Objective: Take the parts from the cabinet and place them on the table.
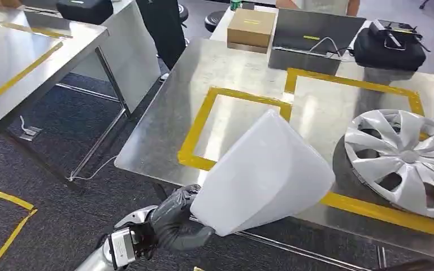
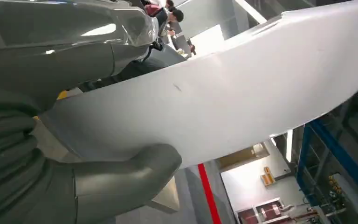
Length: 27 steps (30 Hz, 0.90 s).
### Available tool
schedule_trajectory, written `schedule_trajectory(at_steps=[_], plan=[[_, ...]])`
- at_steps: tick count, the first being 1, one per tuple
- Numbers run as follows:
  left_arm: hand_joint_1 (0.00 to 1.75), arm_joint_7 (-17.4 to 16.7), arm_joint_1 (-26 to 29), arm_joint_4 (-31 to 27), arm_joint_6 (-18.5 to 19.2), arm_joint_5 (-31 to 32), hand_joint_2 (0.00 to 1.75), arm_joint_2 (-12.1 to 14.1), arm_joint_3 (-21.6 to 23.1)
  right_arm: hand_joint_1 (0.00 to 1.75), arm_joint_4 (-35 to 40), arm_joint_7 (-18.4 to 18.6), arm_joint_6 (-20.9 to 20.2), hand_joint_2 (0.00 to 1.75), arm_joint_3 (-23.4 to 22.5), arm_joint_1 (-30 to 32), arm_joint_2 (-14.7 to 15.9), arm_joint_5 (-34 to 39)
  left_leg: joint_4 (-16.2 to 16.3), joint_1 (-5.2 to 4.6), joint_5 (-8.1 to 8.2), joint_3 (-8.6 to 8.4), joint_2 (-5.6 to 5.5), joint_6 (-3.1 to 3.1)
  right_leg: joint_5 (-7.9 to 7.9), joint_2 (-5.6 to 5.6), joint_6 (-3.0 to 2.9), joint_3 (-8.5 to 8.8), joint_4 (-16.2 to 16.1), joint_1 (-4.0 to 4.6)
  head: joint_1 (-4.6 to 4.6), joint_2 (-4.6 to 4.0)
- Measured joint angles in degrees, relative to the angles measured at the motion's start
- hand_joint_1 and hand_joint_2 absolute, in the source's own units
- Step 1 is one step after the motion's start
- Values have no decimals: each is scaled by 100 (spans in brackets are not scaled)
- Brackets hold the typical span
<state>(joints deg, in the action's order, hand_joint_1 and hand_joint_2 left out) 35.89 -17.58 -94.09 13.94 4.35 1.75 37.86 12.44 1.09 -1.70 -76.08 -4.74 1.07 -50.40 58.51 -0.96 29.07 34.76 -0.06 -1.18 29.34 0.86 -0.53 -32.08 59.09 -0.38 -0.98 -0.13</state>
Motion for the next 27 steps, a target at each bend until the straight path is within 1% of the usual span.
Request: schedule_trajectory(at_steps=[1, 2, 5, 7, 8, 11, 22, 27], plan=[[175, 0, 8, -2, -2, 4, 175, 2, -2, 0, 0, 2, 0, 0, 2, 3, 4, 0, -12, -4, -121, -49, 5, -21, 23, -7, 38, 4, -10, 0, 0, 0], [175, 2, 8, -2, -6, 4, 175, 0, -2, 0, -2, 2, 0, 0, 2, 15, -4, -2, -31, 8, -154, -65, 1, 45, 44, -11, 27, 13, 10, 11, 9, 0], [175, 2, 5, -4, -7, 4, 175, -4, 0, 0, -9, 0, -4, 0, 2, -2, -9, 0, -29, 4, -132, -66, 1, 61, 42, -11, 32, 40, -27, 1, 6, 0], [175, 2, 4, -4, -4, 2, 175, -11, -2, 0, -9, -28, -20, 0, 2, 1, 20, 4, -31, 8, -118, -69, 0, 41, 46, -12, 37, 60, -62, 7, 11, 0], [175, 2, 5, -4, -4, 2, 175, -9, 0, 0, -9, -48, -22, 0, 2, 0, 33, 13, -31, 8, -111, -73, 0, 39, 53, -12, 49, 69, -68, 6, 9, 0], [175, 2, 5, -4, -4, 4, 175, -9, 0, 0, -9, -96, -24, 0, 2, 1, 39, 39, -31, 6, -97, -94, 1, 20, 56, -12, 57, 92, -81, 4, 9, 0], [175, 2, 5, -4, -4, 31, 175, -15, 0, 0, -9, -118, -24, 0, 2, 3, 37, 87, -31, 17, -94, -133, 2, 13, 51, -12, 66, 123, -83, 19, 6, 0], [175, 2, 6, -4, -4, 68, 175, -17, -2, 0, -9, -118, -24, 0, 2, 3, 22, 107, -21, 3, -79, -132, 1, -8, 50, -12, 80, 126, -88, 8, 6, 0]])
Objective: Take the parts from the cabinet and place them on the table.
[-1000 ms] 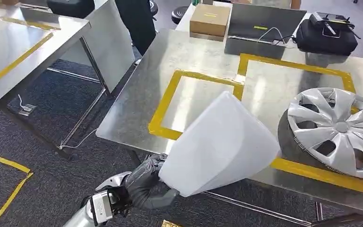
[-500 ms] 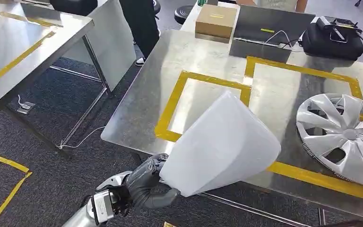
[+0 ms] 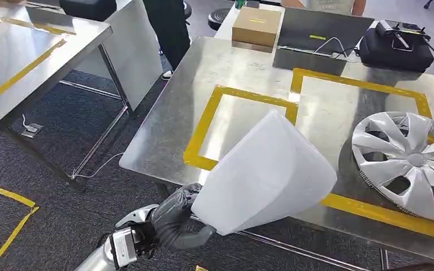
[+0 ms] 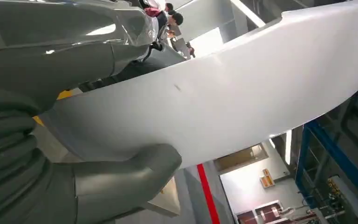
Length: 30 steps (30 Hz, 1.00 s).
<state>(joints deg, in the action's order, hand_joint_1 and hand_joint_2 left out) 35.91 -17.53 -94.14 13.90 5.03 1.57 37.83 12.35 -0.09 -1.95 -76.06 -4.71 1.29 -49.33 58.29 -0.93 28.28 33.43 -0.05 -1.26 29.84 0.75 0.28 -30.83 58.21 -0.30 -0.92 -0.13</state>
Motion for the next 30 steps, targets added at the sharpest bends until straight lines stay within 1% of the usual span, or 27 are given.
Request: schedule_trajectory(at_steps=[2, 5, 6, 7, 8, 9, 10, 11, 12, 13, 14, 15, 16, 17, 18, 19, 20, 21, 22, 23, 24, 25, 26, 27, 28, 29, 30], plan=[[175, -2, 1, -2, 0, 24, 175, 2, 2, 0, 0, 0, 2, 0, 0, -1, -13, 4, 1, -12, 10, 0, -1, -16, 3, 0, 11, 0, -1, -11, 0, 0], [175, -22, -1, -48, -2, 39, 175, -4, 0, 0, 0, 0, 2, 0, -2, -2, -37, 4, -29, -19, 7, -3, 1, -53, -8, 4, 57, 3, -39, -23, -2, 0], [175, -30, 3, -83, -7, 46, 175, -26, 0, 0, 2, 0, 4, 0, -2, -2, -28, 2, -136, 59, -53, -63, 23, -101, 22, 5, 77, -4, -30, -15, -2, 0], [175, -42, -3, -92, -9, 64, 175, -35, 2, 0, 0, -2, 2, 0, -2, 0, -42, -2, -189, 66, -62, -106, 39, -105, 77, -12, 108, -48, 83, -13, 9, 0], [175, -44, -6, -94, -11, 66, 175, -50, 2, 0, 0, -2, 2, 0, -2, -4, -42, -2, -194, 88, -60, -125, 57, -116, 248, -13, 142, -219, 419, -19, 20, 0], [175, -54, 2, -101, -11, 72, 175, -55, 2, 0, 0, -2, 2, 0, -2, -7, -37, -4, -194, 105, -50, -131, 75, -117, 438, -14, 177, -470, 871, -36, 22, 0], [175, -63, 23, -101, -11, 92, 175, -53, 2, 0, 0, -2, 2, 0, -2, 1, -37, -11, -193, 118, -34, -135, 89, -108, 618, -14, 217, -774, 1397, -60, 20, 0], [175, -68, 46, -101, -11, 92, 175, -52, 2, 0, 0, -2, 2, 0, -2, 9, -37, -15, -192, 136, -19, -146, 103, -86, 647, -15, 253, -980, 1721, -89, 20, 0], [175, -70, 59, -101, -11, 94, 175, -52, 4, 0, 0, -2, 2, 0, -2, 22, -39, -20, -189, 158, 4, -170, 108, -51, 559, -19, 280, -1052, 1762, -125, 15, 0], [175, -74, 66, -101, -11, 101, 175, -52, 4, 0, 0, -2, 2, 0, -2, 28, -37, -20, -187, 194, 34, -211, 116, -4, 333, -33, 315, -965, 1497, -164, 18, 0], [175, -74, 67, -101, -11, 101, 175, -52, 4, 0, 0, -2, 2, 0, -2, 28, -33, -22, -178, 235, 74, -264, 127, 52, 38, -64, 364, -767, 1047, -202, 15, 0], [175, -74, 67, -101, -11, 101, 175, -52, 4, 0, 0, -2, 2, 0, -2, 25, -24, -20, -162, 283, 122, -320, 144, 112, -262, -128, 427, -519, 500, -247, 20, 0], [175, -74, 67, -101, -11, 101, 175, -52, 4, 0, -9, -2, 0, 0, -2, 27, -48, -20, -131, 259, 183, -341, 156, 205, -326, -265, 538, -359, 151, -287, 42, 0], [175, -76, 64, -109, -13, 101, 175, -46, 0, 0, -20, -7, -11, 0, 0, 9, -94, -22, -60, 243, 218, -306, 153, 249, -274, -229, 459, -346, 104, -245, 134, 0], [175, -85, 66, -125, -13, 114, 175, -48, 2, 0, -15, -9, -11, 0, -2, -7, -83, -20, -79, 205, 209, -305, 161, 265, -249, -202, 330, -388, 156, -250, 98, 0], [175, -85, 72, -125, -13, 118, 175, -39, 4, 0, 0, -2, -15, 0, 0, 0, -35, -26, -95, 217, 213, -331, 173, 268, -228, -179, 288, -394, 167, -248, 35, 0], [175, -85, 71, -127, -15, 116, 175, -33, 0, 0, -20, 0, -20, 0, 0, 2, -105, -26, -123, 223, 205, -348, 198, 268, -211, -149, 237, -402, 185, -234, 48, 0], [175, -85, 70, -129, -17, 116, 175, -37, 0, 0, -13, 0, -22, 0, 0, 2, -72, -24, -123, 249, 242, -344, 218, 303, -203, -120, 192, -389, 181, -235, 37, 0], [175, -87, 71, -144, -17, 120, 175, -35, 2, 0, -11, -2, -22, 0, 0, 10, -72, -26, -28, 248, 319, -298, 149, 305, -205, -96, 147, -376, 158, -234, 35, 0], [175, -85, 68, -160, -17, 118, 175, -35, 2, 0, -11, -2, -20, 0, -2, 7, -72, -26, 265, 244, 473, -128, 96, 303, -207, -71, 133, -365, 145, -229, 22, 0], [175, -85, 67, -175, -17, 116, 175, -35, -4, 0, -11, -2, -20, 0, -2, 0, -66, -26, 706, 235, 650, 105, 70, 304, -204, -49, 126, -355, 140, -216, 13, 0], [175, -85, 74, -175, -17, 116, 175, -28, -4, 0, -11, -2, -20, 0, -2, -2, -66, -26, 1246, 218, 815, 425, 62, 296, -188, -19, 103, -342, 127, -190, 18, 0], [175, -85, 82, -175, -17, 118, 175, -22, -2, 0, -11, 0, -20, 0, -2, 0, -66, -26, 1645, 200, 887, 699, 60, 269, -168, 10, 72, -330, 127, -158, 13, 0], [175, -85, 90, -175, -17, 116, 175, -17, -2, 0, -11, 0, -22, 0, -2, 6, -59, -26, 1809, 167, 841, 867, 47, 227, -146, 45, 40, -308, 126, -119, 15, 0], [175, -85, 99, -175, -17, 116, 175, -11, -7, 0, -11, 0, -20, 0, -2, 8, -57, -22, 1689, 124, 632, 909, 36, 137, -122, 92, 12, -272, 116, -69, 18, 0], [175, -85, 105, -175, -17, 116, 175, -4, -7, 0, -11, 0, -20, 0, -2, 8, -57, -20, 1360, 64, 334, 840, 19, 25, -97, 143, -25, -229, 104, -23, 13, 0], [175, -85, 105, -181, -15, 118, 175, 2, -13, 0, -11, 0, -20, 0, -2, 4, -59, -13, 872, -17, -26, 705, -36, -137, -80, 201, -51, -185, 77, 32, 13, 0]])
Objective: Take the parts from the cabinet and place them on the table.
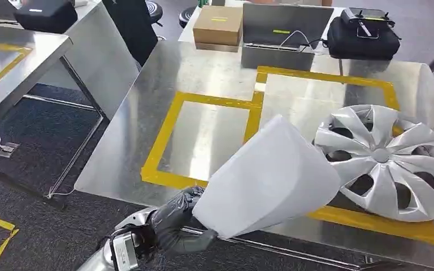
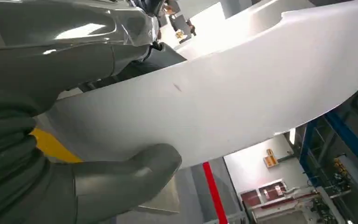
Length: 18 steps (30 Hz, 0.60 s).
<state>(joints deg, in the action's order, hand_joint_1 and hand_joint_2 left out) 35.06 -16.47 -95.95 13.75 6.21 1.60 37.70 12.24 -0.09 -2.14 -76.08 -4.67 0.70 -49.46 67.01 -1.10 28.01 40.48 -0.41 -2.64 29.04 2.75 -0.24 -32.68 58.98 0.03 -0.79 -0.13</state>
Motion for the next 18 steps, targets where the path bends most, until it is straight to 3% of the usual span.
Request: schedule_trajectory(at_steps=[1, 2, 3, 5, 6, 7, 8, 9, 10, 11, 12, 13, 14, 15, 16, 17, 18], plan=[[175, -2, -1, -2, 7, 0, 175, 9, -11, 0, 0, 0, 0, 0, 0, 0, -15, 9, -591, -132, -380, -161, -165, -232, 17, 54, -27, 51, -38, 26, 2, 0], [175, 0, 16, -2, 13, 0, 175, 17, -26, 0, -55, -2, -3, 0, 0, 15, -184, 11, -684, -157, -387, -268, -375, -519, 26, 70, -22, 48, -59, 0, 182, 0], [175, -2, 58, 0, 15, 4, 175, 22, -42, 0, -9, 15, 20, 0, -4, 26, -54, 18, -747, -177, -474, -282, -351, -467, 23, 134, -9, 59, -77, -82, 205, 0], [175, -11, 78, 0, 50, 18, 175, 46, -59, 0, -66, 40, 11, 0, -7, 38, -171, 31, -788, -273, -474, -328, -320, -487, 14, 206, 58, 49, -122, -180, 101, 0], [175, -6, 75, -11, 68, 15, 175, 35, -81, 0, -47, 33, 26, 0, -4, 38, -131, 28, -886, -260, -542, -363, -268, -528, -17, 280, 102, 94, -239, -156, 62, 0], [175, -4, 78, -51, 79, 18, 175, 4, -87, 0, -70, 48, 22, 0, -4, 38, -204, 35, -1278, -143, -581, -650, -211, -553, 38, 231, 65, 156, -310, -131, 22, 0], [175, -4, 67, -50, 76, 4, 175, -24, -94, 0, -46, 37, 24, 0, -4, 28, -133, 42, -1616, -113, -449, -894, -221, -510, 149, 46, 89, 146, -194, -57, 43, 0], [175, 0, 74, -37, 76, 2, 175, -31, -101, 0, -46, 33, 33, 0, -4, 22, -122, 46, -1679, -78, -459, -998, -145, -493, 364, -91, 133, 35, 111, -56, 87, 0], [175, -2, 84, -29, 76, 2, 175, -24, -113, 0, -37, 26, 39, 0, -6, 21, -81, 59, -1713, -49, -423, -1082, -79, -444, 570, -156, 184, -119, 528, -61, 76, 0], [175, -6, 112, -7, 79, 20, 175, -9, -122, 0, -33, 26, 44, 0, -7, 28, -44, 64, -1710, -3, -356, -1138, -4, -347, 700, -178, 241, -286, 945, -70, 98, 0], [175, -6, 142, 7, 79, 17, 175, 2, -127, 0, -33, 26, 44, 0, -9, 38, -37, 64, -1678, 47, -297, -1179, 43, -260, 697, -187, 299, -407, 1189, -101, 88, 0], [175, -6, 152, 9, 79, 15, 175, 4, -127, 0, -31, 33, 44, 0, -13, 40, -13, 64, -1623, 101, -227, -1209, 82, -160, 517, -198, 381, -431, 1166, -143, 85, 0], [175, -6, 148, 6, 79, 15, 175, -11, -122, 0, -33, 37, 44, 0, -13, 40, -13, 64, -1545, 169, -148, -1224, 111, -48, 207, -220, 468, -340, 866, -199, 92, 0], [175, -6, 144, 0, 79, 15, 175, -31, -122, 0, -33, 37, 42, 0, -15, 29, -15, 64, -1432, 241, -54, -1227, 141, 65, -144, -273, 565, -149, 360, -270, 87, 0], [175, -6, 136, -2, 79, 15, 175, -44, -125, 0, -33, 37, 42, 0, -13, 20, -15, 64, -1285, 288, 56, -1210, 167, 172, -297, -364, 692, 2, -70, -334, 92, 0], [175, -6, 138, -4, 79, 15, 175, -44, -125, 0, -50, 37, 41, 0, -13, -2, -70, 64, -1217, 279, 111, -1158, 182, 246, -83, -423, 762, -22, 48, -246, 155, 0], [175, -6, 134, -15, 79, 18, 175, -57, -127, 0, -28, 28, 42, 0, -13, -21, -28, 64, -991, 242, 192, -1057, 180, 314, -73, -367, 611, -3, -21, -268, 214, 0]])
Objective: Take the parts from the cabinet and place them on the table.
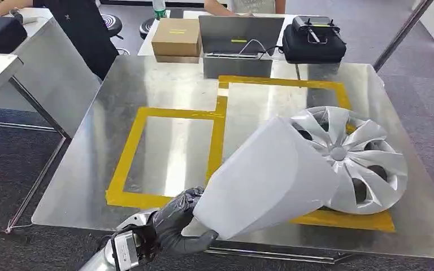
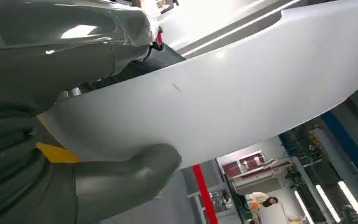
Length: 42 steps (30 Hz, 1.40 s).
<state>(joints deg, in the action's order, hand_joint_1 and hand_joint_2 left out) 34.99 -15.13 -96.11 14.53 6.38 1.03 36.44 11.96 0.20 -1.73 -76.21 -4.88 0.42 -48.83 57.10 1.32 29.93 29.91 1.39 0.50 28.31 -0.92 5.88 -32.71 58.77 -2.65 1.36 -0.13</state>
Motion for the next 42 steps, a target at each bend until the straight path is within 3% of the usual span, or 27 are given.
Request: schedule_trajectory(at_steps=[1, 4, 5, 7, 9, 10, 11, 13, 14, 15, 16, 18, 20, 21, 23, 24, 25, 27, 29, 31, 33, 35, 36, 39, 40, 41, 42], plan=[[175, 0, 5, -15, 0, -2, 175, 0, 0, 0, -2, 15, 0, 0, -2, 4, -12, 0, 33, -14, -11, 34, 2, -7, 24, 25, -138, -51, 76, -8, -78, 0], [175, 0, -2, -26, 0, -4, 175, -7, -9, 0, 0, 15, 0, 0, -4, 12, -20, -2, 53, 5, 49, 45, 12, 38, 65, 88, -232, -110, 182, -11, -127, 0], [175, 2, 3, -42, -2, 2, 175, -13, -15, 0, 2, 15, 0, 0, -4, 11, -7, -9, 220, 5, 185, 139, -35, 35, 69, 95, -315, -107, 179, -6, -155, 0], [175, 57, 5, -63, -26, 7, 175, -22, -54, 0, 2, 31, -11, 0, -2, 2, -5, -48, 1116, -13, 610, 567, -75, 37, 62, 107, -333, -111, 176, 7, -175, 0], [175, 136, 33, -63, -74, 7, 175, -9, -90, 0, 2, 39, -22, 0, -2, 6, 0, -55, 1947, -25, 842, 1029, -85, -1, 67, 110, -350, -112, 177, 55, -184, 0], [175, 166, 41, -63, -83, 4, 175, -4, -109, 0, 2, 39, -26, 0, -2, 6, 4, -61, 1997, -43, 763, 1099, -102, -45, 70, 114, -365, -103, 176, 89, -184, 0], [175, 194, 42, -63, -92, 4, 175, 0, -135, 0, 2, 39, -35, 0, -2, 3, 11, -74, 1787, -72, 567, 1037, -106, -114, 76, 120, -375, -91, 175, 118, -181, 0], [175, 221, 41, -89, -118, 4, 175, 9, -177, 0, 4, 39, -59, 0, 0, -10, 24, -96, 836, -184, 2, 624, -138, -332, 84, 145, -391, -47, 164, 182, -183, 0], [175, 234, 42, -109, -120, 4, 175, 11, -195, 0, -2, 39, -61, 0, 2, -11, -5, -114, 408, -262, -152, 445, -190, -481, 85, 152, -404, -45, 151, 144, -168, 0], [175, 243, 52, -120, -124, 6, 175, 15, -205, 0, 4, 50, -61, 0, 4, -30, -10, -138, 331, -268, -114, 393, -202, -544, 85, 156, -403, -63, 160, 215, -130, 0], [175, 249, 55, -131, -133, 4, 175, 20, -210, 0, 9, 72, -63, 0, 7, -30, 11, -153, 249, -315, -116, 367, -203, -518, 79, 166, -401, -85, 154, 155, -170, 0], [175, 264, 94, -133, -164, 0, 175, 24, -223, 0, 11, 118, -63, 0, 20, -17, 11, -192, 197, -332, -90, 365, -202, -522, 47, 163, -355, -92, 113, 140, -175, 0], [175, 278, 121, -135, -190, -2, 175, 18, -234, 0, 11, 149, -63, 0, 39, -18, 21, -210, 31, -243, -171, 260, -158, -412, 130, 145, -322, -136, 210, 148, -167, 0], [175, 288, 120, -138, -194, -2, 175, 15, -234, 0, 11, 151, -63, 0, 55, -18, 30, -212, 27, -242, -180, 263, -156, -425, 304, 145, -300, -232, 445, 148, -160, 0], [175, 297, 160, -131, -214, -4, 175, 22, -243, 0, 11, 155, -63, 0, 66, -18, 56, -232, 29, -245, -180, 268, -126, -424, 735, 144, -240, -611, 1331, 146, -168, 0], [175, 302, 193, -124, -243, -15, 175, 24, -247, 0, 11, 171, -63, 0, 72, -13, 59, -249, 32, -248, -180, 270, -113, -424, 847, 144, -219, -775, 1712, 154, -162, 0], [175, 313, 232, -125, -273, -18, 175, 26, -260, 0, 11, 188, -63, 0, 79, 3, 54, -265, 34, -248, -180, 268, -108, -424, 811, 144, -212, -814, 1806, 154, -164, 0], [175, 350, 299, -122, -330, -18, 175, 42, -302, 0, 11, 212, -63, 0, 96, 26, 57, -297, 50, -248, -179, 266, -107, -423, 436, 138, -228, -511, 1217, 153, -162, 0], [175, 396, 345, -125, -367, -20, 175, 68, -343, 0, 13, 216, -63, 0, 114, 25, 96, -324, 83, -248, -163, 263, -107, -397, 45, 131, -285, 39, 106, 157, -162, 0], [175, 415, 386, -122, -391, -20, 175, 85, -402, 0, 13, 225, -70, 0, 120, 15, 107, -345, 111, -280, -167, 305, -108, -337, 87, 137, -400, 81, 4, 198, -171, 0], [175, 433, 418, -120, -459, 24, 175, 87, -430, 0, 13, 225, -85, 0, 125, 39, 113, -361, 97, -263, -194, 304, -109, -290, 73, 137, -444, 75, 1, 220, -173, 0], [175, 444, 406, -120, -606, 184, 175, 85, -496, 0, 13, 192, -127, 0, 146, 43, 70, -376, 156, -278, -127, 360, -136, -229, 13, 122, -527, 103, -55, 145, -160, 0], [175, 437, 379, -122, -690, 316, 175, 90, -535, 0, 15, 155, -131, 0, 157, 37, 87, -387, 360, -267, 50, 441, -142, -174, -2, 118, -555, 89, -55, 123, -221, 0], [175, 343, 323, -120, -885, 592, 175, 96, -610, 0, 15, 125, -166, 0, 173, 41, 74, -400, 1677, -164, 673, 1015, -139, -62, -34, 107, -560, 32, -52, 95, -227, 0], [175, 326, 323, -120, -927, 634, 175, 101, -632, 0, 15, 118, -173, 0, 181, 44, 74, -411, 1921, -131, 709, 1114, -138, -36, -46, 106, -544, 19, -51, 80, -225, 0], [175, 308, 319, -118, -944, 653, 175, 107, -649, 0, 15, 109, -179, 0, 197, 47, 74, -413, 1817, -102, 597, 1046, -137, -17, -56, 107, -528, 15, -50, 65, -225, 0], [175, 306, 311, -118, -957, 675, 175, 112, -662, 0, 15, 107, -183, 0, 210, 46, 74, -413, 1475, -74, 395, 852, -136, -8, -63, 109, -515, 17, -50, 51, -225, 0]])
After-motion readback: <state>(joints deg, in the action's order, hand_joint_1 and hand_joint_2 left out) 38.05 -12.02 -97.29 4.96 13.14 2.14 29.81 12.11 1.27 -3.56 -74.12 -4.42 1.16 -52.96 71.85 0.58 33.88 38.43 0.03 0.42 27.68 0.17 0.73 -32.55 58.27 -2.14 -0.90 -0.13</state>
